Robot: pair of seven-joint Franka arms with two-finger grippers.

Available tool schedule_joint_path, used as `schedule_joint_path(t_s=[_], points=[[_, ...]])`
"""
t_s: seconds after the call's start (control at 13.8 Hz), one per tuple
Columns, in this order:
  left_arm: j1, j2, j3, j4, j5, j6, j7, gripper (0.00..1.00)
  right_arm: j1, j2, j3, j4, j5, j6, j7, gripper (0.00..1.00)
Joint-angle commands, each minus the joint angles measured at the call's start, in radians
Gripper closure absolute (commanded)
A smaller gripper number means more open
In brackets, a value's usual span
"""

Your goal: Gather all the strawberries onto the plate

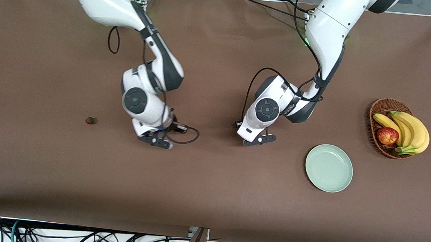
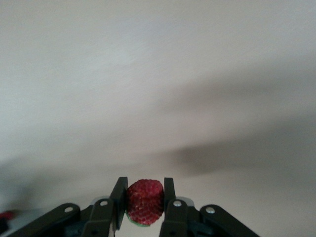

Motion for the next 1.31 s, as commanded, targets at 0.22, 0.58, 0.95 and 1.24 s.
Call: schedule_joint_path(t_s=[0.22, 0.58, 0.95, 1.24], points=[[0.005, -0.014, 0.014, -0.005, 0.006, -0.001, 0.004, 1.0, 0.132, 0.08, -0.007, 0.035, 0.017, 0.215, 0.238, 0.78], [0.061, -0.094, 0.076, 0.023, 0.009, -0.054, 0.154, 1.0, 0.201, 0.129, -0.007, 0.039, 0.017, 0.344, 0.335, 0.78], [0.21, -0.117, 0.167, 0.025, 0.008, -0.09, 0.614, 1.0, 0.249, 0.187, -0.006, 0.087, 0.017, 0.441, 0.43, 0.78], [0.359, -0.047, 0.165, 0.025, 0.008, 0.006, 0.886, 1.0, 0.278, 0.218, -0.007, 0.125, 0.014, 0.445, 0.456, 0.38]])
